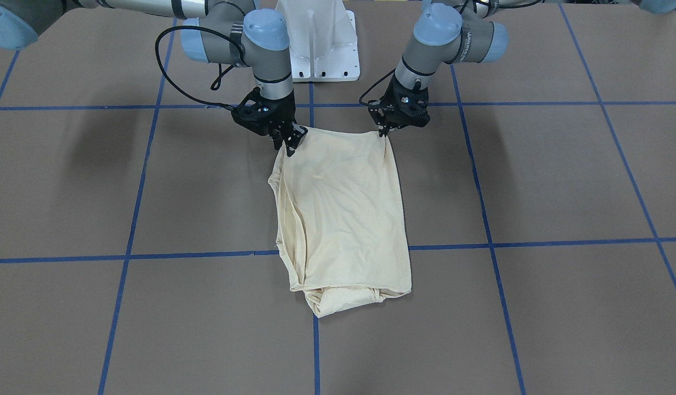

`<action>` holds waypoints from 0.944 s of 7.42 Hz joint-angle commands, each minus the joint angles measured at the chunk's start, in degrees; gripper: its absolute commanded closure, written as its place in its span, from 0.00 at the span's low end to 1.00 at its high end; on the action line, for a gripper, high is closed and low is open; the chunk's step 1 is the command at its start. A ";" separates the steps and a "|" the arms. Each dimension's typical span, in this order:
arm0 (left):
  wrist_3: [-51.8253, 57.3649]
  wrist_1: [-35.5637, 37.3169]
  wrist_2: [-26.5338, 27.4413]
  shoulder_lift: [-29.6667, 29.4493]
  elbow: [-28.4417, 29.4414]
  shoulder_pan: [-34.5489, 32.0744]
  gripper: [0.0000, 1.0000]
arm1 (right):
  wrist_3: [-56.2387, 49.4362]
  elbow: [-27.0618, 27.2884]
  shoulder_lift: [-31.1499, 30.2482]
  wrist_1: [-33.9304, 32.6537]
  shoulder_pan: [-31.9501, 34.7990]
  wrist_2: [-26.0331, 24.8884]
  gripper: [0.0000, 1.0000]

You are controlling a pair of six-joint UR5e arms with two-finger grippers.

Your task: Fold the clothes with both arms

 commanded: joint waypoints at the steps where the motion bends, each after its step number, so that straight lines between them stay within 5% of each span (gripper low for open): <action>1: 0.00 0.00 0.00 -0.04 0.01 0.00 1.00 | -0.09 -0.03 -0.04 -0.22 -0.26 0.02 0.53; 4: 0.00 0.00 0.00 -0.04 0.01 0.00 1.00 | 0.00 -0.12 -0.04 -0.22 -0.35 -0.07 0.56; 7: 0.00 0.00 0.00 -0.04 -0.08 0.00 1.00 | 1.23 -0.47 0.57 -0.13 -0.44 -0.68 1.00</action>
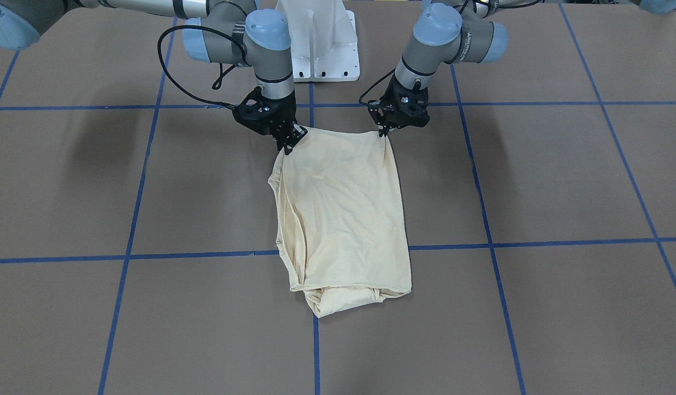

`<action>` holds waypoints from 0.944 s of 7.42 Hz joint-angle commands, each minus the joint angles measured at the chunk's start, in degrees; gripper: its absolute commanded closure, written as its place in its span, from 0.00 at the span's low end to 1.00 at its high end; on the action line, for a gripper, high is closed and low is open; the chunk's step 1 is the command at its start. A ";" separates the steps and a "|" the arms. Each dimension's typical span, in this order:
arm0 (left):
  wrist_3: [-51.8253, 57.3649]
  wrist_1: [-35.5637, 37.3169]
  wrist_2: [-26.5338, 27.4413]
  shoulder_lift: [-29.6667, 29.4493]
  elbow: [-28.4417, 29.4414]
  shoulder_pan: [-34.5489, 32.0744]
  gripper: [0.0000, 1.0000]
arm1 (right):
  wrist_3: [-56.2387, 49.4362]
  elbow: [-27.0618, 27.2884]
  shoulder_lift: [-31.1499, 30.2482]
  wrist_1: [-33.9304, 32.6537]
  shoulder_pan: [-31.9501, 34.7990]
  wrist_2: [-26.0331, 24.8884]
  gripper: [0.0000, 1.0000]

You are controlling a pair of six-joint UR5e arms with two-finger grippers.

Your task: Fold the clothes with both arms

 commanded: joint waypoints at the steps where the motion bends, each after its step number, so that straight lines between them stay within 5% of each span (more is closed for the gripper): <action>1: 0.00 0.00 0.00 0.00 -0.04 0.00 1.00 | 0.23 -0.14 0.53 0.19 -0.04 0.02 1.00; 4: 0.09 0.00 -0.09 0.00 -1.17 0.00 1.00 | 0.32 0.83 0.62 0.45 0.05 0.02 1.00; 7: -0.18 0.00 -3.93 0.35 -6.52 0.00 1.00 | 0.23 8.71 -2.09 -0.25 0.49 0.37 1.00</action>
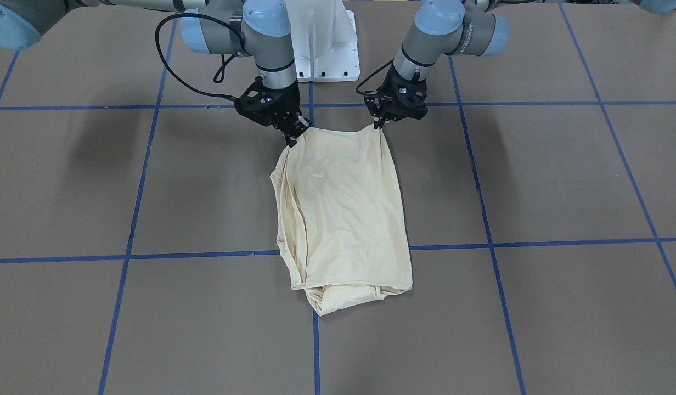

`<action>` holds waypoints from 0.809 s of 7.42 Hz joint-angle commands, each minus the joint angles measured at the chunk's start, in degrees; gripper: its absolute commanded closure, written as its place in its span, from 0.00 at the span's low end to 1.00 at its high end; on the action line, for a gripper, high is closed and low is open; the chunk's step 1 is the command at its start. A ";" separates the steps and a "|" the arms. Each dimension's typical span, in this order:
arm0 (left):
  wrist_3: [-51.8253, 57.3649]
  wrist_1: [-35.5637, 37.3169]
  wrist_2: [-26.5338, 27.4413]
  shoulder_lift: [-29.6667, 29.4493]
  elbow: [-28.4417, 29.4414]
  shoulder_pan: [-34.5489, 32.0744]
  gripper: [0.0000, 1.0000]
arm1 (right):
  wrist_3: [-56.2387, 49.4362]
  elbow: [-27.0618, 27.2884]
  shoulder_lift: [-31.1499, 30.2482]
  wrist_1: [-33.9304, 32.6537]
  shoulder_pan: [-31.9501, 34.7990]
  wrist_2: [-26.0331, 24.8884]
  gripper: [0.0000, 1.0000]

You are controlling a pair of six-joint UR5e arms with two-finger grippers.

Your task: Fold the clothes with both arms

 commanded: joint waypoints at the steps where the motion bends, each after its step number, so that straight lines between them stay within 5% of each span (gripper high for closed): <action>1: -1.02 0.70 -2.48 0.20 -5.33 0.02 1.00 | -0.01 10.51 -4.55 -3.38 -1.22 0.23 1.00; 3: -4.19 9.97 -4.94 0.02 -15.76 1.95 1.00 | 1.56 21.87 -6.51 -11.90 -3.60 0.49 1.00; 4: -4.10 14.20 -7.04 -0.59 -18.69 1.96 1.00 | 1.57 23.57 -6.51 -13.42 -3.61 0.58 1.00; 6: -3.49 15.65 -7.59 -1.29 -15.84 0.73 1.00 | 0.79 19.23 -5.55 -13.00 -2.31 0.06 1.00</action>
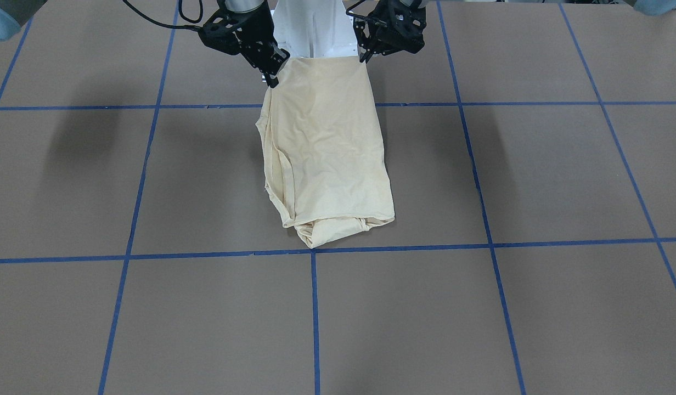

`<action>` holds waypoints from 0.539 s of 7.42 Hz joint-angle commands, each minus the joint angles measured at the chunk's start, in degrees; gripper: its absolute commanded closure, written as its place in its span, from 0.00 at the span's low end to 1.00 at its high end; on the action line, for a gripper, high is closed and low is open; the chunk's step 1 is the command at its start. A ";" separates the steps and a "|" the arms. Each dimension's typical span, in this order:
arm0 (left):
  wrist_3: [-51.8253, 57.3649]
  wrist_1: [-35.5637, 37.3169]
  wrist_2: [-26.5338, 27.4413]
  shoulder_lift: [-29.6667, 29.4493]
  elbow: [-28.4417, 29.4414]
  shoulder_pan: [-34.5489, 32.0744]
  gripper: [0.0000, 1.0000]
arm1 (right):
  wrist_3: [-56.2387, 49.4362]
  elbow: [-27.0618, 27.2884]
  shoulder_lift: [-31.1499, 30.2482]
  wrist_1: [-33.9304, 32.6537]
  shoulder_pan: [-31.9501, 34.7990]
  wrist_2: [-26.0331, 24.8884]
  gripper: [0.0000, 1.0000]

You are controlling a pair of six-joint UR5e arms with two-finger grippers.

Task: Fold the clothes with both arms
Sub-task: 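Lift the near edge with both grippers and fold it toward the far edge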

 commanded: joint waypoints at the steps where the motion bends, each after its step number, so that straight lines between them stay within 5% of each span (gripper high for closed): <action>1: 0.34 1.16 0.64 -3.25 6.08 -3.09 1.00 | -2.17 -5.80 1.45 1.08 3.70 -0.35 1.00; 4: 7.69 1.33 6.28 -8.63 15.09 -9.94 1.00 | -4.20 -20.31 8.20 9.34 10.73 -0.18 1.00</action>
